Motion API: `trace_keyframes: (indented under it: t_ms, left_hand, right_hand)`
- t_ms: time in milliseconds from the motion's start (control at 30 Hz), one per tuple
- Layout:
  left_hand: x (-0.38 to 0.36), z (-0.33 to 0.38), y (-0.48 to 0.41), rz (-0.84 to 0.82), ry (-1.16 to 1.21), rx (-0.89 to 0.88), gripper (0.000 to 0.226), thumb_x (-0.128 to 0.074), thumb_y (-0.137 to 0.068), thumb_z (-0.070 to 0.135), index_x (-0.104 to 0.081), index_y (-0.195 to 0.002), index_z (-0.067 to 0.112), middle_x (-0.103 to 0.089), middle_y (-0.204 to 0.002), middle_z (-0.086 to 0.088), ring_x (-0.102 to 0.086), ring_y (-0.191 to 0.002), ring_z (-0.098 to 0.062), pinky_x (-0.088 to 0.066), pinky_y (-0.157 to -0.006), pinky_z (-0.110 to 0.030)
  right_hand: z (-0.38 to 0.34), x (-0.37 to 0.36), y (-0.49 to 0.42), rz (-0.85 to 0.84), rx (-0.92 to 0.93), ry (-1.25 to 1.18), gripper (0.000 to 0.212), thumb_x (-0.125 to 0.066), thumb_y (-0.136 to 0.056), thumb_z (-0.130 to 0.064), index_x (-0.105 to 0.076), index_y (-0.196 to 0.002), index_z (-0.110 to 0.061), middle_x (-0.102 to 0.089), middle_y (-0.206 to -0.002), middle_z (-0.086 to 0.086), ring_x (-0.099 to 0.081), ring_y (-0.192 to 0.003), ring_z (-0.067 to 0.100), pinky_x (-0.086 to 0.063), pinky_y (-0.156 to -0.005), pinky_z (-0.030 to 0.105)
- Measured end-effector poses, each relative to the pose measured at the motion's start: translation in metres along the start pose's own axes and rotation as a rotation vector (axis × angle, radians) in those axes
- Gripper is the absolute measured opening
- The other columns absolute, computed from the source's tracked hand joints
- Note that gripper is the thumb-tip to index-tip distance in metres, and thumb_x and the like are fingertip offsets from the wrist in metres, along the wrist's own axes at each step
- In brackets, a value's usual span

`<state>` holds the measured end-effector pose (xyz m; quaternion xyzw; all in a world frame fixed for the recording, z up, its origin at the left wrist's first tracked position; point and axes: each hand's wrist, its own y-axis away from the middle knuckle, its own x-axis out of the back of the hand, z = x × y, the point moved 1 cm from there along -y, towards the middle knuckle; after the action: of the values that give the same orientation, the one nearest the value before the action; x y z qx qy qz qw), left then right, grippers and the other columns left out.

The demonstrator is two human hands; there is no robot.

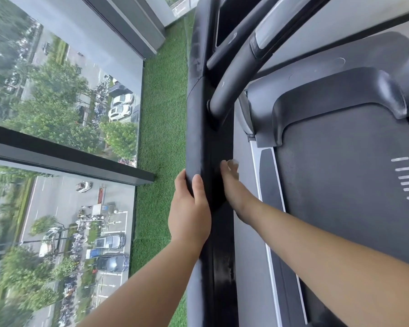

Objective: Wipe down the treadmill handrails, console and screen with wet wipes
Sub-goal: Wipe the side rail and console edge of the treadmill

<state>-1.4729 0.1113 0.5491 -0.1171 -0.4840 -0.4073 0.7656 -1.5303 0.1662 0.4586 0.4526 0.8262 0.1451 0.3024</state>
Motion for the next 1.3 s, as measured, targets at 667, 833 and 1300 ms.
trace_keyframes:
  t_ms: [667,833,1300]
  left_hand:
    - [0.0,-0.002,-0.003,-0.008,-0.006,-0.01,0.047,-0.026,-0.098,0.046,-0.032,-0.141,0.026,-0.052,-0.134,0.002,-0.049,-0.119,-0.021,-0.037,-0.09,-0.033]
    - [0.009,0.008,-0.01,-0.099,-0.011,0.051,0.047,-0.029,-0.099,0.045,-0.035,-0.138,0.02,-0.052,-0.132,-0.003,-0.049,-0.118,-0.024,-0.035,-0.088,-0.032]
    - [-0.007,0.044,-0.054,0.051,-0.03,-0.076,0.055,-0.035,-0.097,0.047,-0.022,-0.147,0.028,-0.038,-0.147,0.005,-0.041,-0.131,-0.018,-0.034,-0.1,-0.037]
  right_hand:
    - [-0.006,0.0,0.001,-0.031,0.212,0.079,0.06,-0.019,-0.1,-0.05,0.017,-0.145,-0.033,0.022,-0.154,-0.016,0.021,-0.142,0.002,0.009,-0.118,0.03]
    - [-0.016,-0.004,0.019,-0.101,0.333,0.168,0.06,-0.022,-0.102,-0.043,0.02,-0.143,-0.032,0.024,-0.154,-0.013,0.025,-0.14,0.005,0.013,-0.117,0.03]
    - [-0.005,0.016,-0.006,-0.189,0.286,0.21,0.068,-0.019,-0.083,-0.075,0.022,-0.13,-0.049,0.029,-0.148,-0.025,0.026,-0.136,-0.007,0.007,-0.119,0.034]
